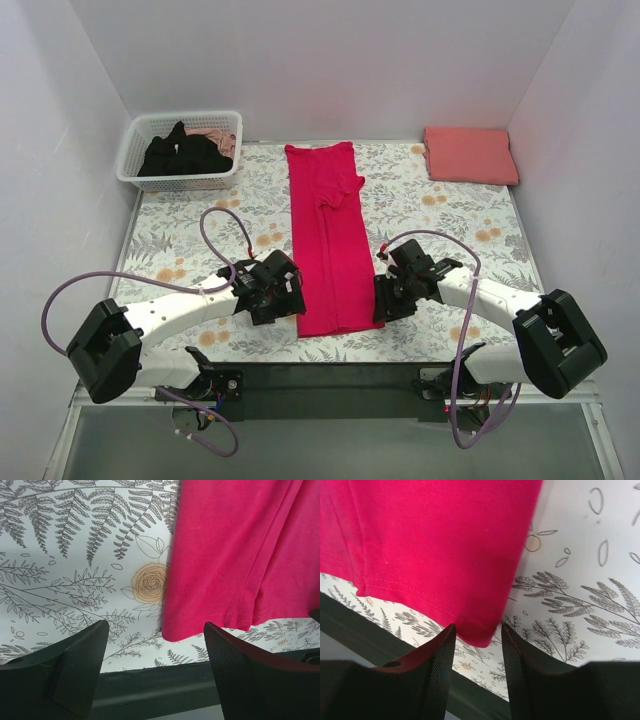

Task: Fold and stack the t-shirts
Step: Fold the tshirt

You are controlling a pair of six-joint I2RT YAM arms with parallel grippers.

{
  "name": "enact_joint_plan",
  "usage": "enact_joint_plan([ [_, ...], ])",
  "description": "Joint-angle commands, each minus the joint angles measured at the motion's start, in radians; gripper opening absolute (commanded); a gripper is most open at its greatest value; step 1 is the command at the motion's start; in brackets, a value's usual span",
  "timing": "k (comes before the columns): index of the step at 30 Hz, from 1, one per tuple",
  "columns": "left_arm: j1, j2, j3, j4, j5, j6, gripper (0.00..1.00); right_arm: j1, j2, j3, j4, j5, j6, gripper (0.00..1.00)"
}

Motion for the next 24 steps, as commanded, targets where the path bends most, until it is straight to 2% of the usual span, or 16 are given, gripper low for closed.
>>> enact_joint_plan([
  [1,-0.016,0.013,0.011,0.004,0.015,-0.057,0.75,-0.003,0.025,-0.023,0.054,-0.029,0.013,0.48],
  [7,-0.030,0.057,0.030,0.003,0.024,-0.058,0.75,-0.003,0.051,-0.036,0.065,-0.020,0.020,0.40],
  [8,-0.031,0.062,0.033,0.003,0.024,-0.057,0.73,-0.003,0.051,-0.036,0.065,-0.020,0.020,0.33],
  [15,-0.036,0.100,0.037,0.010,0.053,-0.055,0.66,-0.007,0.035,-0.036,0.055,-0.015,0.020,0.02],
  [24,-0.046,0.184,0.060,0.009,0.080,-0.038,0.54,-0.008,0.037,-0.033,0.051,-0.021,0.016,0.01],
])
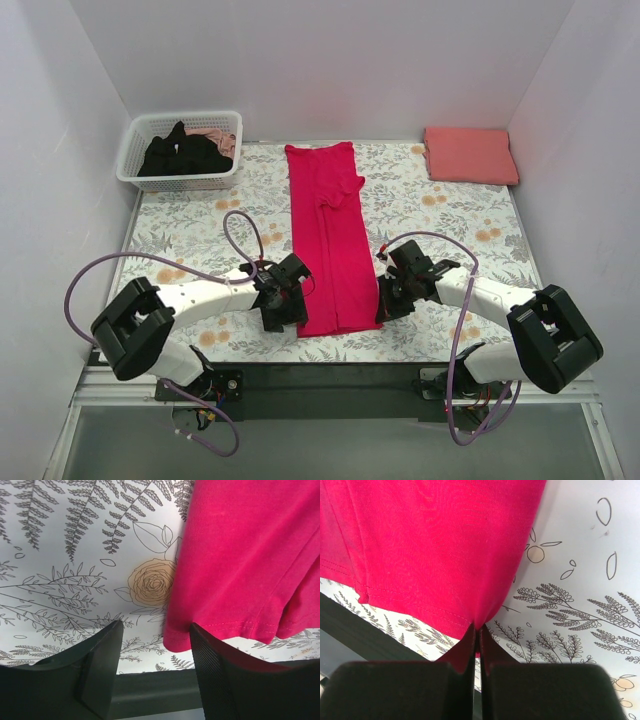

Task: Fold and stack the t-shirts
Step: Fold the tshirt

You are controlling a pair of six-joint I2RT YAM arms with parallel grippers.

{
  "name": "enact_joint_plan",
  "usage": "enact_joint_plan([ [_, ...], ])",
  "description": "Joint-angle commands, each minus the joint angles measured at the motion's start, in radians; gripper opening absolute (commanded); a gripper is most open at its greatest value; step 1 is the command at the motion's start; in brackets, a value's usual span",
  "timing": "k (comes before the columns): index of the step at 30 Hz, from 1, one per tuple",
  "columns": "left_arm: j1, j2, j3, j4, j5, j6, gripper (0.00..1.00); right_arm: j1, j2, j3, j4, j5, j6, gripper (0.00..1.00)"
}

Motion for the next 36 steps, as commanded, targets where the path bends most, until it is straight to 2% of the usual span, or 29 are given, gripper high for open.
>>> enact_joint_plan([
  [1,-0.018,0.031,0.041,0.002,0.026,0.008,0.53,-0.001,0.002,-0.012,-0.013,0.014,-0.010,0.01],
  [4,-0.035,0.077,0.057,-0.018,0.031,0.014,0.48,-0.001,0.011,-0.009,-0.013,0.010,-0.018,0.01],
  [13,-0.075,0.155,0.073,-0.067,0.022,0.018,0.19,-0.004,0.005,-0.009,-0.016,-0.001,-0.028,0.01],
  [15,-0.081,0.157,0.074,-0.079,0.019,0.014,0.09,-0.003,0.001,-0.006,-0.019,-0.010,-0.032,0.01],
  [16,-0.087,0.155,0.071,-0.085,0.019,0.008,0.00,-0.004,-0.002,-0.001,-0.027,-0.016,-0.036,0.01],
  [23,-0.172,0.040,0.062,-0.171,0.049,-0.057,0.00,-0.003,-0.100,0.005,-0.166,-0.105,-0.101,0.01],
  [26,-0.176,-0.029,0.030,-0.086,0.175,-0.023,0.00,-0.004,-0.140,0.040,-0.192,-0.105,-0.108,0.01],
  [30,-0.077,-0.032,0.079,-0.061,0.198,0.084,0.00,-0.038,-0.070,0.183,-0.212,-0.064,-0.157,0.01],
  [36,0.188,0.064,0.270,-0.070,0.086,0.294,0.00,-0.104,0.132,0.469,-0.205,-0.055,-0.225,0.01],
])
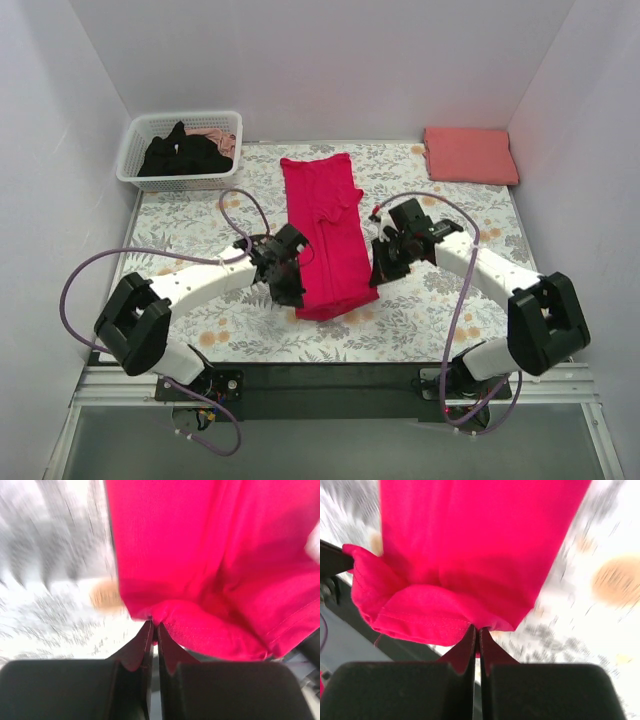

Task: Fold and stack the t-shirts
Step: Fold the tshirt

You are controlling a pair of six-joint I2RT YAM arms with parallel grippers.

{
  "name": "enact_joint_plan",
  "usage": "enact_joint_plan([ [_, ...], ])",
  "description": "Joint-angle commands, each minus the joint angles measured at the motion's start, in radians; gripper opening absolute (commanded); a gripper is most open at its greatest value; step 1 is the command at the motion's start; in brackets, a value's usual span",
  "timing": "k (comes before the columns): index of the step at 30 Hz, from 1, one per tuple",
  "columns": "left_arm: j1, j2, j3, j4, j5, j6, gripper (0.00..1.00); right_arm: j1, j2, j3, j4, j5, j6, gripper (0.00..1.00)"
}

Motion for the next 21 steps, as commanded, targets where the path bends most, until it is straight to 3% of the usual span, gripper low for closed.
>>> enact_joint_plan([
  [1,0.117,0.062,0.143,0.024,-0.064,0.166,0.00,-0.036,0.119,0.185,0.010,0.017,-0.076,0.01],
  [6,0.240,0.169,0.273,0.078,-0.112,0.258,0.00,-0.070,0.257,0.342,0.014,0.036,-0.101,0.01],
  [11,0.289,0.278,0.383,0.122,-0.197,0.323,0.00,-0.078,0.357,0.454,0.045,0.097,-0.125,0.01],
  [21,0.324,0.343,0.405,0.237,-0.223,0.383,0.00,-0.112,0.458,0.551,0.112,0.105,-0.136,0.01],
])
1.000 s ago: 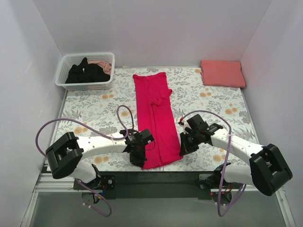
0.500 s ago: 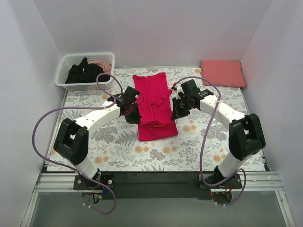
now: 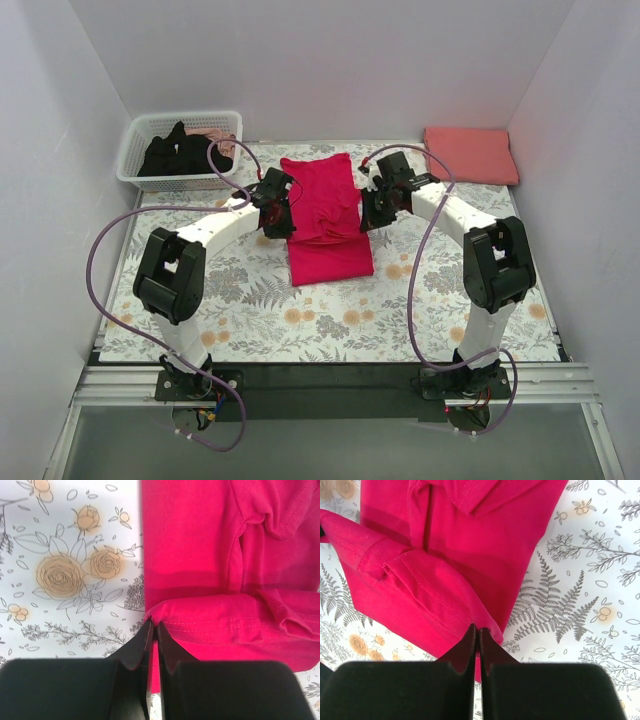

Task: Fold and stack the t-shirts
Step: Fold the tshirt

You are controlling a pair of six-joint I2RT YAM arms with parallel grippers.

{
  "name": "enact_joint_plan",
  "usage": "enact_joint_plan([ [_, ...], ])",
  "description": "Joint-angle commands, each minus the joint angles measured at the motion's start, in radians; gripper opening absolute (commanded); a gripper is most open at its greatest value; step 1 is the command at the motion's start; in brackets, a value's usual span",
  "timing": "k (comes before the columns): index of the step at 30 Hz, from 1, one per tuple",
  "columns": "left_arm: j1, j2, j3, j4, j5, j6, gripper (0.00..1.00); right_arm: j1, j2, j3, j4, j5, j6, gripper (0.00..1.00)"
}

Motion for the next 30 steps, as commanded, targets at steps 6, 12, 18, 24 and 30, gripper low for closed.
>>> enact_joint_plan([
  [6,0.019,0.003,0.037,0.110,-0.055,0.060,0.00,-0.029,0.037,0.078,0.085,0.002,-0.019,0.01],
  [12,0.032,0.031,0.050,0.145,-0.081,0.073,0.00,-0.038,0.070,0.086,0.136,-0.006,-0.027,0.01],
  [18,0.044,0.074,0.047,0.194,-0.102,0.070,0.00,-0.043,0.114,0.081,0.203,-0.013,-0.027,0.01],
  [24,0.055,0.089,0.023,0.271,-0.125,0.065,0.00,-0.047,0.149,0.077,0.265,0.005,-0.043,0.01],
  [30,0.056,0.092,-0.009,0.328,-0.116,0.057,0.00,-0.052,0.162,0.064,0.291,0.017,-0.053,0.01],
])
